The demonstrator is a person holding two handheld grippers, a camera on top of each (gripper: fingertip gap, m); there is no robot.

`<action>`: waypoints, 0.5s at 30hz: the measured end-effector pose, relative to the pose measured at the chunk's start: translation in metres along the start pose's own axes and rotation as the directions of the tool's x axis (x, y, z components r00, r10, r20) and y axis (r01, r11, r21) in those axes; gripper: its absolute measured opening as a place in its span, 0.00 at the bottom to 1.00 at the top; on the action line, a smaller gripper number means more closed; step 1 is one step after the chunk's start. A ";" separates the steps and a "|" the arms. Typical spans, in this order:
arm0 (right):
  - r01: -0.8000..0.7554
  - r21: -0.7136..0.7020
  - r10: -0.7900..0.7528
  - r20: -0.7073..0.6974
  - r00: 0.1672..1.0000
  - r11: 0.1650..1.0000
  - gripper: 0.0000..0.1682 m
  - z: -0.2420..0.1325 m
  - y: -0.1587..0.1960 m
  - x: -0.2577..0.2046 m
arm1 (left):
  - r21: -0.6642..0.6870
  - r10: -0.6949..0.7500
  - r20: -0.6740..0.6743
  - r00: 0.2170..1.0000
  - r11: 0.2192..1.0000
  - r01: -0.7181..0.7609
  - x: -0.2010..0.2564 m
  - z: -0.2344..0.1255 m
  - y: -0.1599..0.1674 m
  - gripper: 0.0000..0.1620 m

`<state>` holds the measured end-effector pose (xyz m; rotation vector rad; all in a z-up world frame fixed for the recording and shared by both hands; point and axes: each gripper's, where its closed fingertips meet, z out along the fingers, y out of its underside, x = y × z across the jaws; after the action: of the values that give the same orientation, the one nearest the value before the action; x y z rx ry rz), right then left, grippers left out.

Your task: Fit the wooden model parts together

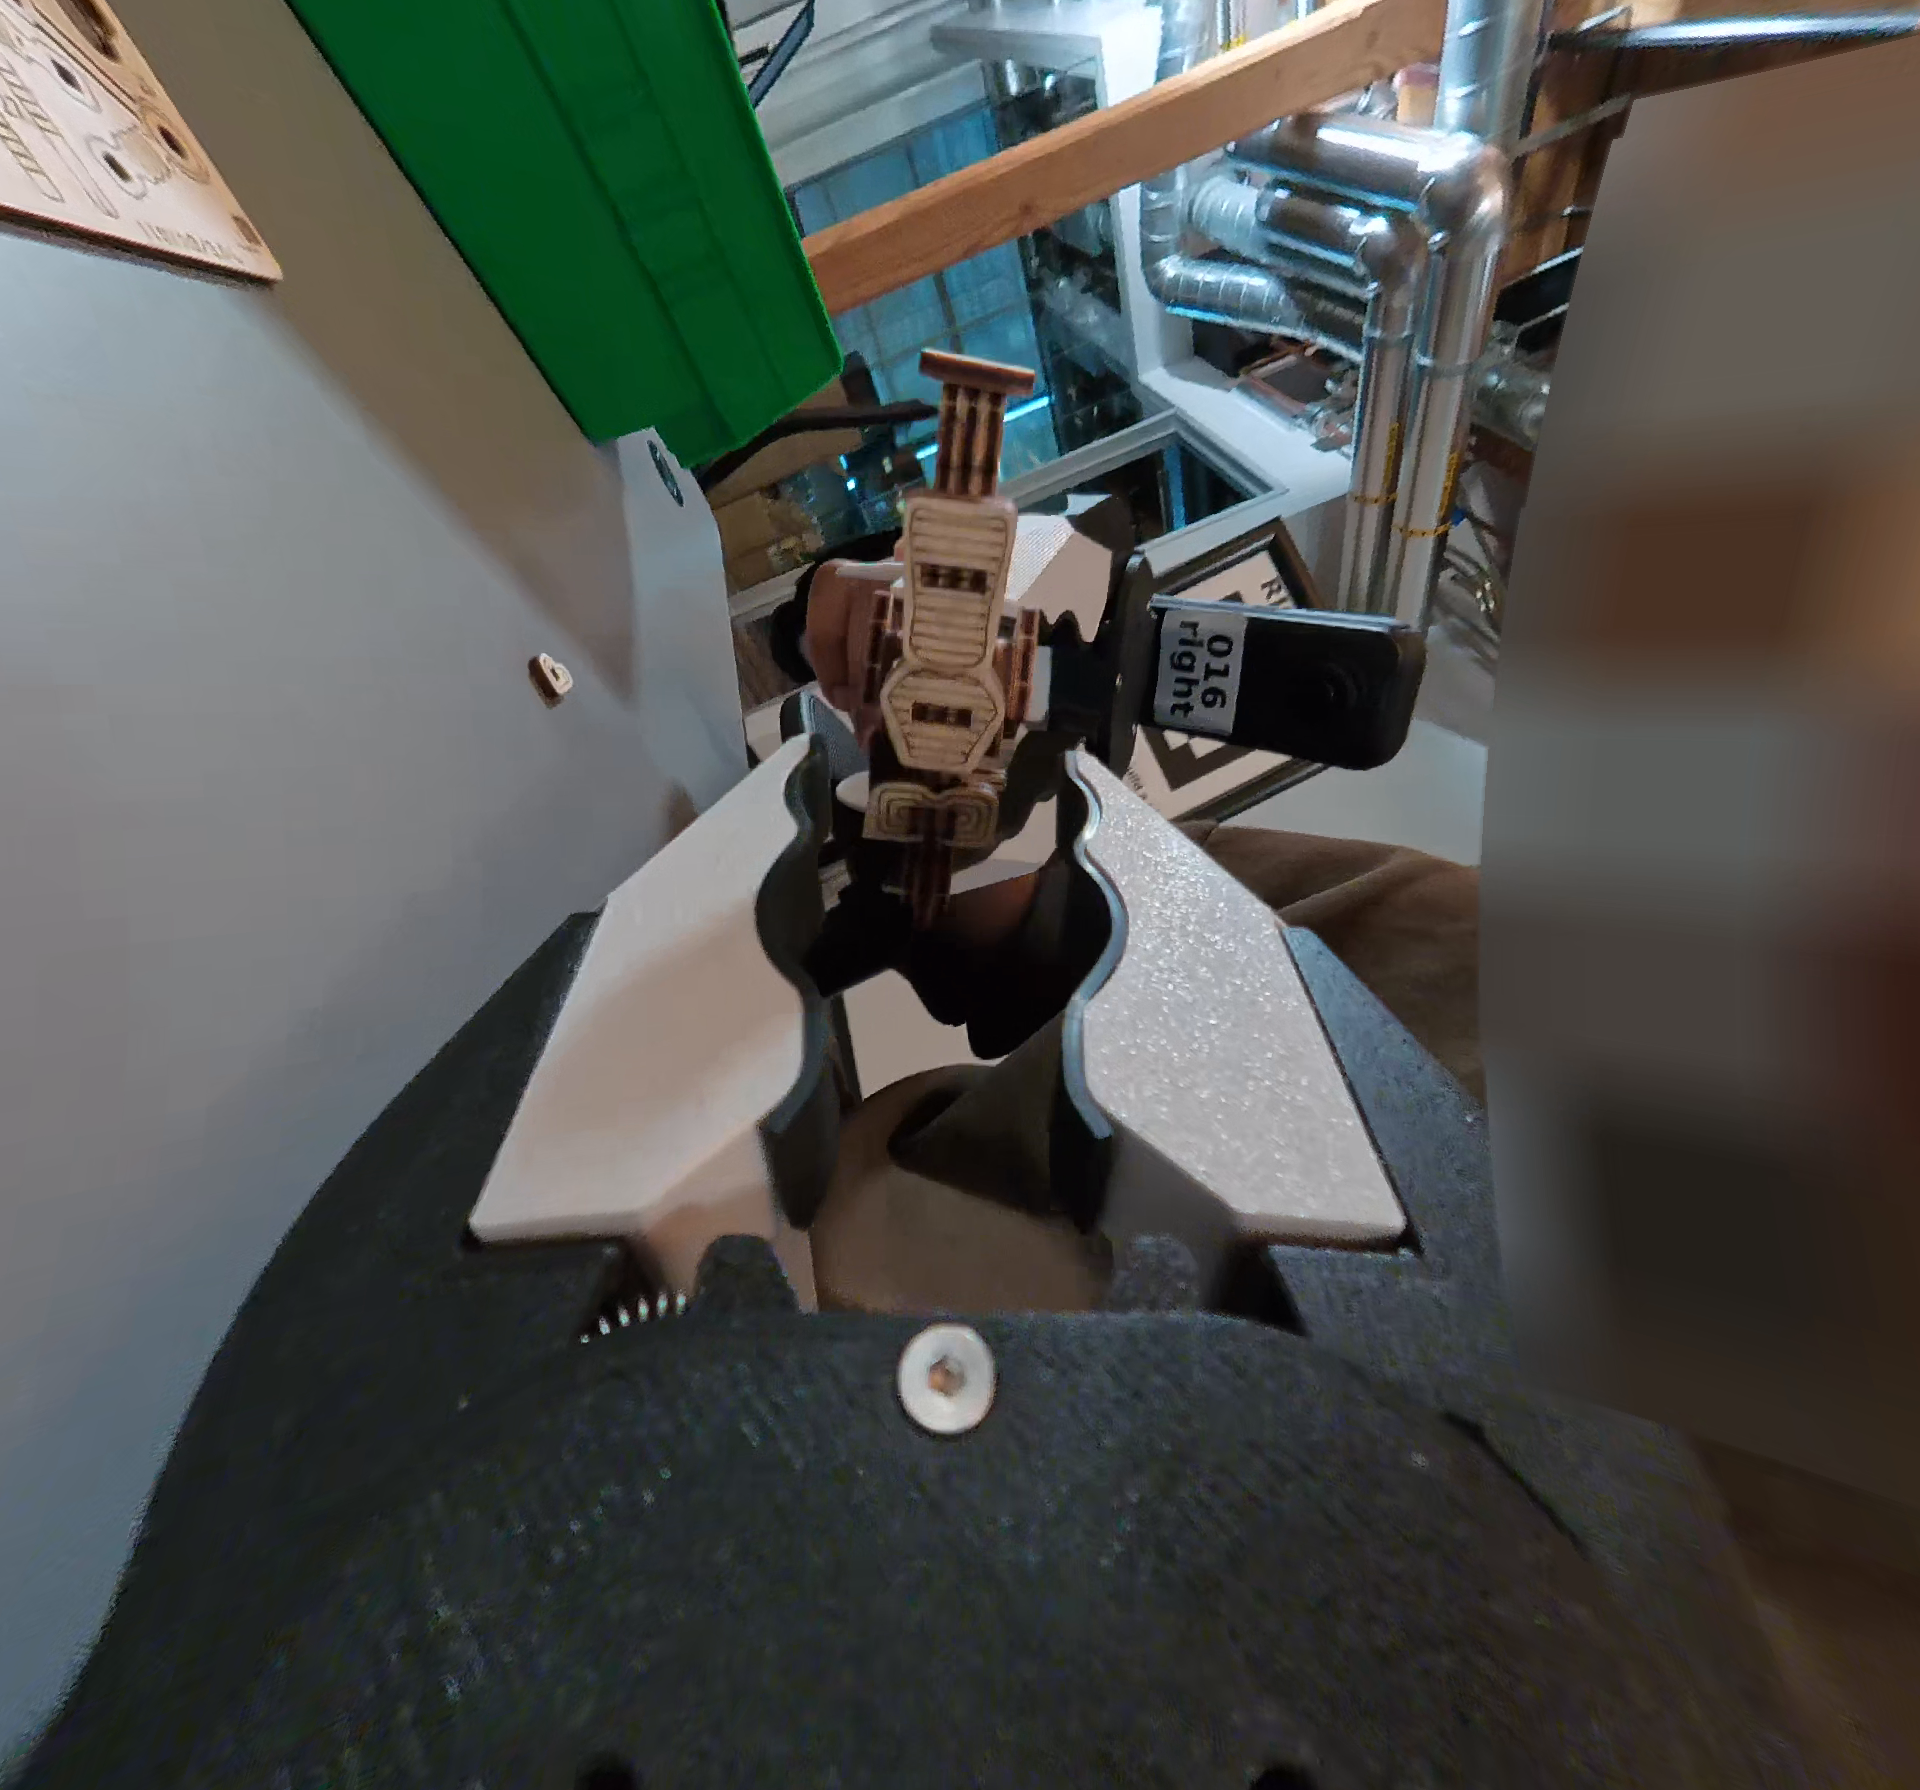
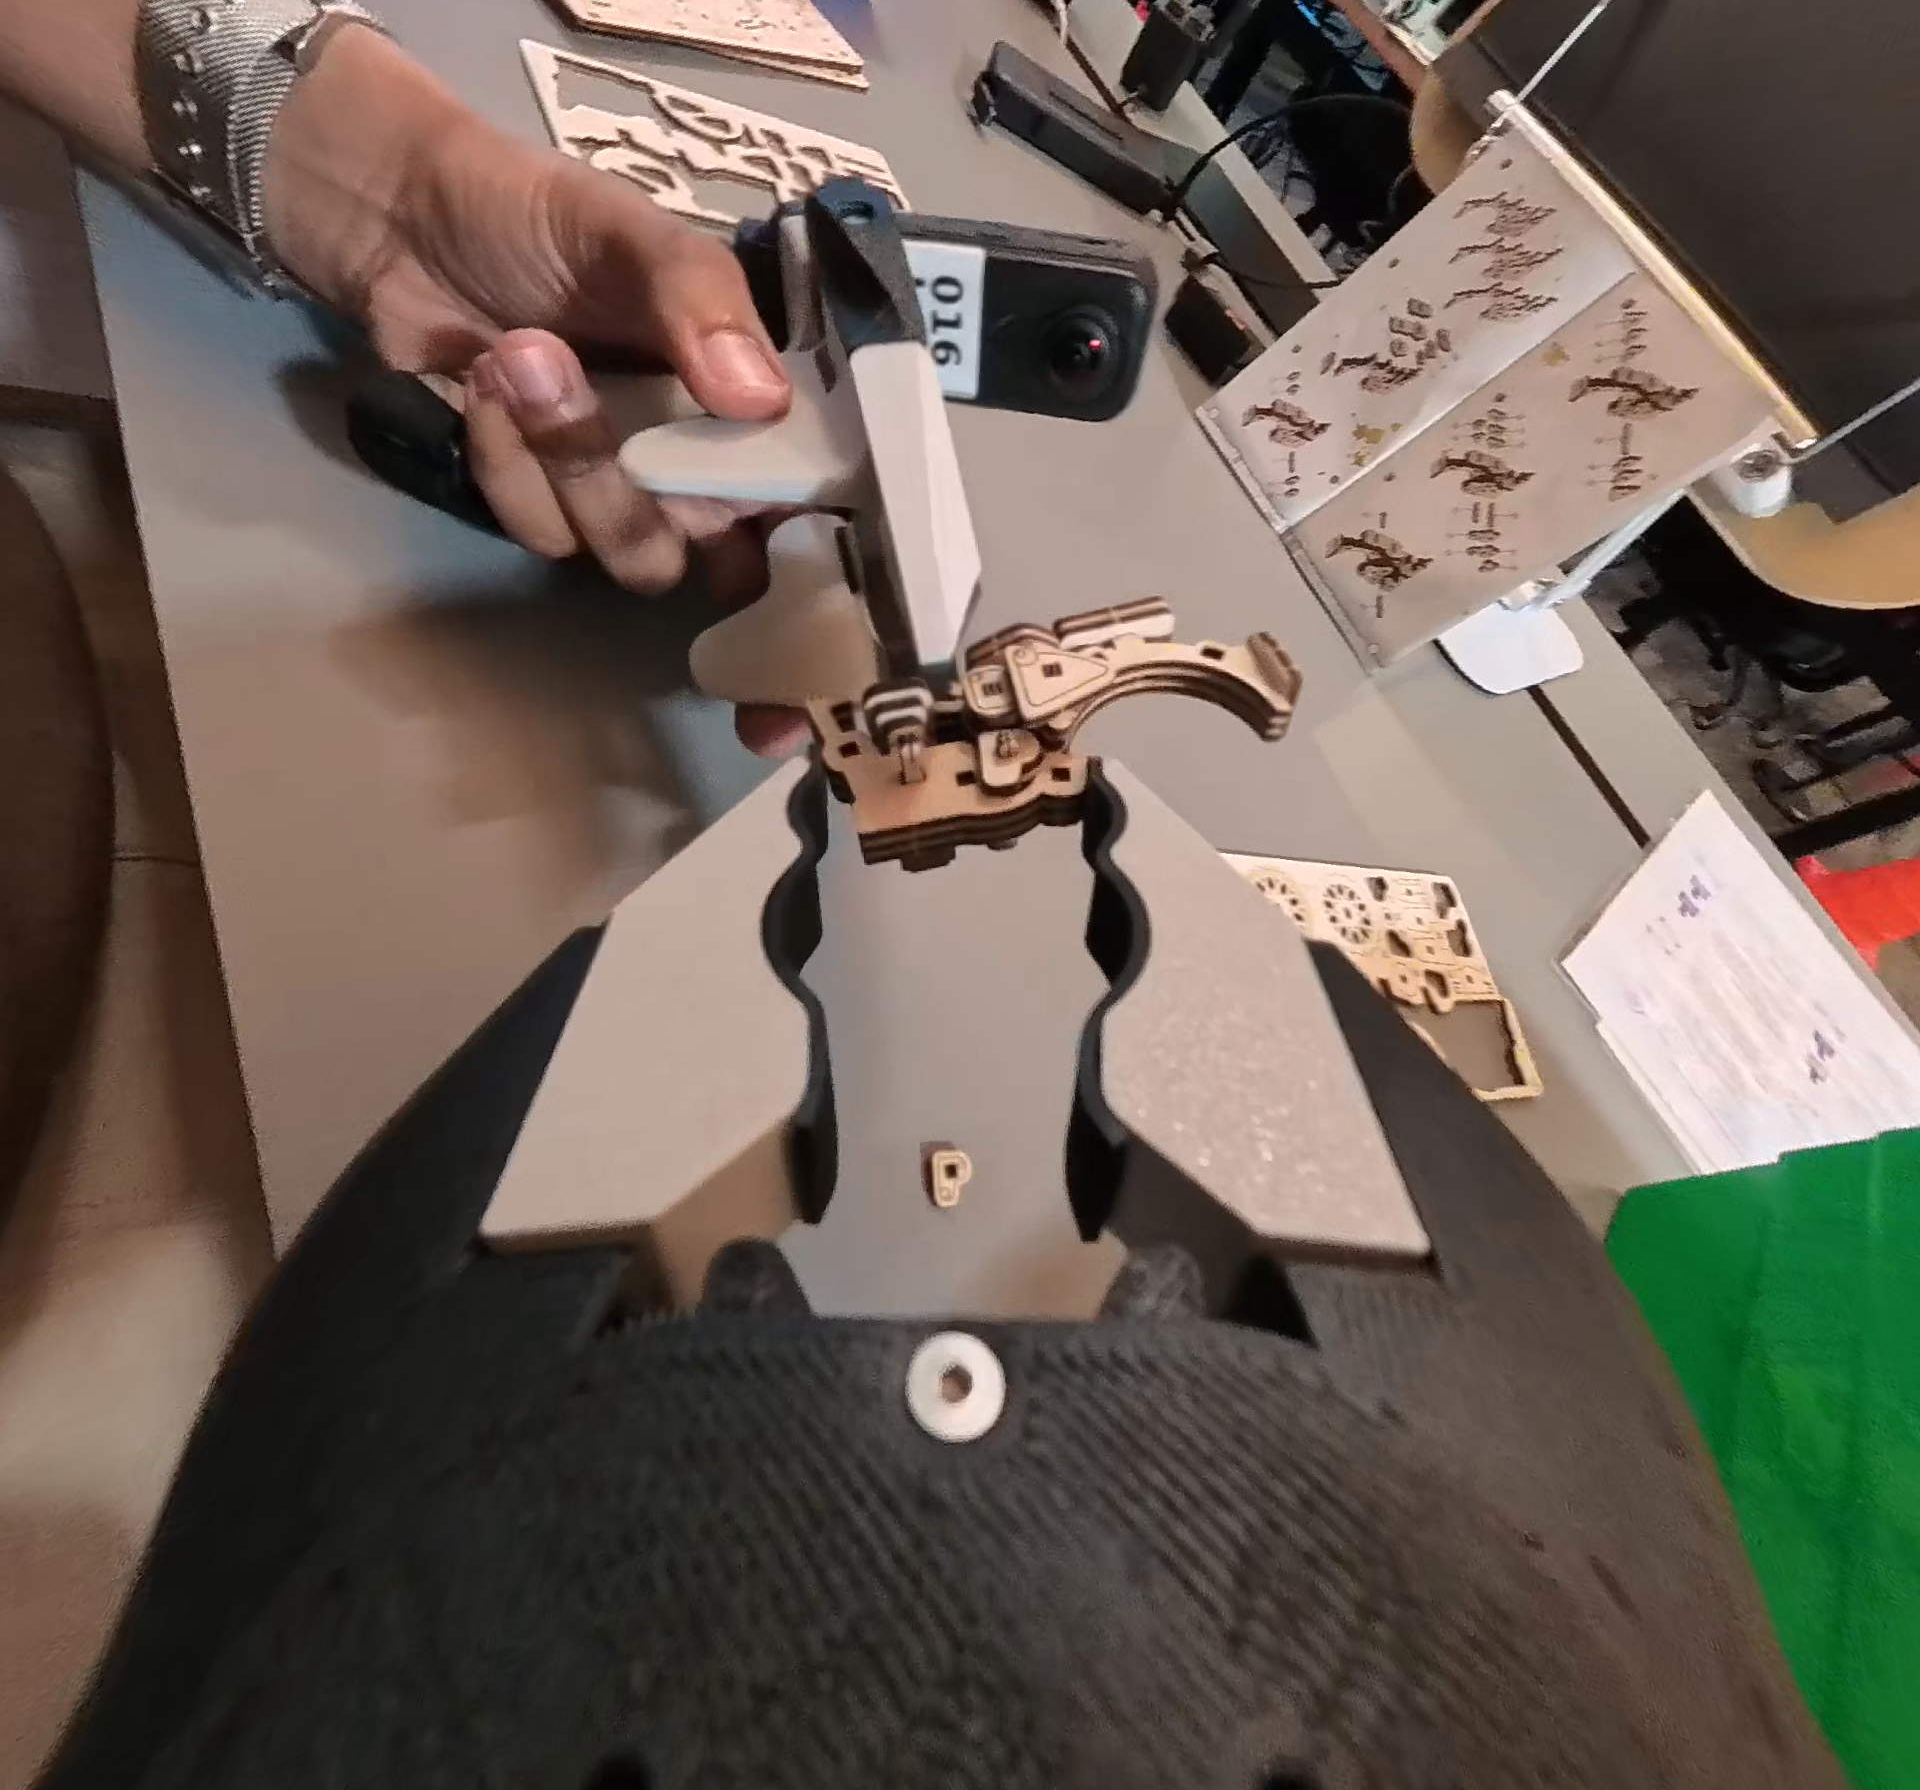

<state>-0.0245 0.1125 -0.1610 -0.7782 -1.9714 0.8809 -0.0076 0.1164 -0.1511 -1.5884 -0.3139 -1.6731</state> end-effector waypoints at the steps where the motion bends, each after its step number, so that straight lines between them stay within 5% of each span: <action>1: -0.006 0.001 0.006 -0.012 1.000 1.000 0.29 -0.001 0.000 0.003 | 0.010 -0.004 -0.005 1.000 1.000 0.004 0.000 -0.001 -0.002 0.26; 15: -0.027 0.031 0.027 0.012 1.000 0.999 0.29 0.000 -0.006 -0.002 | 0.052 0.029 -0.013 0.999 0.998 -0.029 0.004 -0.002 -0.007 0.14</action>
<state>-0.0249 0.1077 -0.1570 -0.7847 -1.9567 0.9318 -0.0131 0.1185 -0.1457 -1.5361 -0.3234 -1.6399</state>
